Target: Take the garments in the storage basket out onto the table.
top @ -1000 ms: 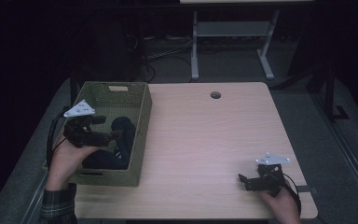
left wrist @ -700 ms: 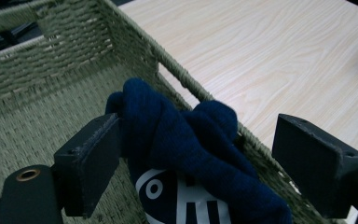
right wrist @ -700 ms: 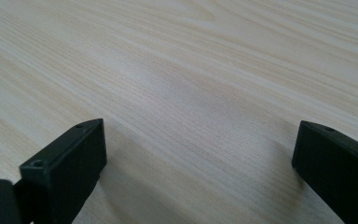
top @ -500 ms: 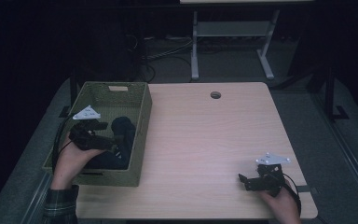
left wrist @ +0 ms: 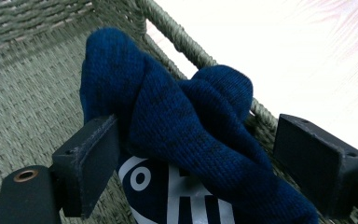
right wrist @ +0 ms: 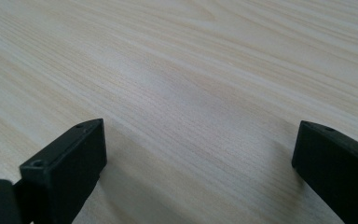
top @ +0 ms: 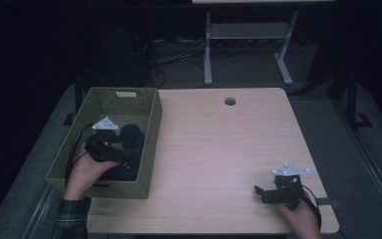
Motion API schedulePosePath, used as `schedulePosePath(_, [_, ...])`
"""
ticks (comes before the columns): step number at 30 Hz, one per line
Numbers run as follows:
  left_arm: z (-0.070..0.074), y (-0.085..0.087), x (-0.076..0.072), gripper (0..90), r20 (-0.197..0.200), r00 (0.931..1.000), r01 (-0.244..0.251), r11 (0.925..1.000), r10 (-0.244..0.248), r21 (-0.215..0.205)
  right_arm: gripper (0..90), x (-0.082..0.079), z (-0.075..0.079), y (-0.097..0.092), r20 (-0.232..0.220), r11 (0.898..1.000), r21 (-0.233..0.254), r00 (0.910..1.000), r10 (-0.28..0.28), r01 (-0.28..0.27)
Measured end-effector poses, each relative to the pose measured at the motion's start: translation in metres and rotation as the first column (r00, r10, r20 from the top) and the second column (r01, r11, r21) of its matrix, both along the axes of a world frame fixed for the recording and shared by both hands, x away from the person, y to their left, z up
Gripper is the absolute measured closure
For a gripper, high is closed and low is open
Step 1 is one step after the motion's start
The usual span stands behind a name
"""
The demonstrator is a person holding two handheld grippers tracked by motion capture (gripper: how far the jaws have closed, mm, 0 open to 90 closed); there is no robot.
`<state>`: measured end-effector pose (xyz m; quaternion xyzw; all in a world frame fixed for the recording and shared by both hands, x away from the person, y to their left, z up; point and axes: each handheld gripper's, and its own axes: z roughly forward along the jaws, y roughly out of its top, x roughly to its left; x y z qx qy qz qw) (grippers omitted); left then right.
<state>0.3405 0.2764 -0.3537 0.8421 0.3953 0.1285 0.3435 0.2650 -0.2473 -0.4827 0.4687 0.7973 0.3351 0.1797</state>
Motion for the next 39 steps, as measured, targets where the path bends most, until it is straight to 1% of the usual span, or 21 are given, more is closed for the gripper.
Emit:
schedulePosePath(5, [-0.0070, -0.0001, 0.0032, 14.0, -0.022, 0.9997, -0.007, 1.0000, 0.007, 0.007, 2.6, 0.0000, 0.0000, 0.0000, -0.001, 1.000, 0.001, 1.0000, 0.001, -0.001])
schedulePosePath(9, [-0.0104, -0.0009, 0.0056, 14.1, -0.032, 0.9995, -0.006, 0.9999, 0.006, 0.013, 2.6, 0.0000, 0.0000, 0.0000, 0.000, 1.000, 0.001, 1.0000, 0.001, -0.001])
schedulePosePath(14, [-0.0109, -0.0008, 0.0063, 15.6, -0.042, 0.9991, -0.001, 0.9999, 0.001, 0.012, 2.6, 0.0000, 0.0000, 0.0000, 0.000, 1.000, 0.001, 1.0000, 0.001, -0.001])
schedulePosePath(17, [-0.0111, -0.0010, 0.0062, 22.1, -0.049, 0.9987, 0.008, 1.0000, -0.008, 0.004, 2.6, 0.0000, 0.0000, 0.0000, 0.000, 1.000, 0.001, 1.0000, 0.001, -0.001])
schedulePosePath(19, [-0.0110, -0.0012, 0.0062, 26.3, -0.046, 0.9988, 0.016, 0.9998, -0.015, 0.010, 2.6, 0.0000, 0.0000, 0.0000, 0.000, 1.000, 0.001, 1.0000, 0.001, -0.001])
schedulePosePath(23, [-0.0108, -0.0012, 0.0061, 34.6, -0.048, 0.9984, 0.031, 0.9995, -0.031, 0.009, 2.6, 0.0000, 0.0000, 0.0000, 0.000, 1.000, 0.001, 1.0000, 0.001, -0.001])
schedulePosePath(26, [-0.0102, -0.0010, 0.0055, 44.8, -0.052, 0.9980, 0.037, 0.9992, -0.037, 0.013, 2.6, -0.0001, 0.0000, 0.0000, 0.000, 1.000, 0.001, 1.0000, 0.001, -0.001])
schedulePosePath(28, [-0.0099, 0.0000, 0.0047, 54.0, -0.049, 0.9978, 0.046, 0.9986, -0.045, 0.026, 2.6, 0.0000, 0.0000, 0.0000, 0.000, 1.000, 0.001, 1.0000, 0.001, -0.001])
schedulePosePath(31, [-0.0097, 0.0017, 0.0042, 66.5, -0.060, 0.9972, 0.047, 0.9985, -0.045, 0.027, 2.6, 0.0000, 0.0000, 0.0000, 0.000, 1.000, 0.001, 1.0000, 0.001, -0.001])
schedulePosePath(34, [-0.0089, 0.0023, 0.0041, 72.4, -0.059, 0.9971, 0.051, 0.9980, -0.049, 0.038, 2.6, 0.0000, 0.0000, 0.0000, -0.001, 1.000, 0.001, 1.0000, 0.001, -0.001])
schedulePosePath(39, [-0.0062, 0.0047, 0.0035, 75.2, -0.043, 0.9979, 0.051, 0.9974, -0.049, 0.051, 2.6, 0.0000, 0.0000, 0.0000, 0.000, 1.000, 0.001, 1.0000, 0.001, -0.001])
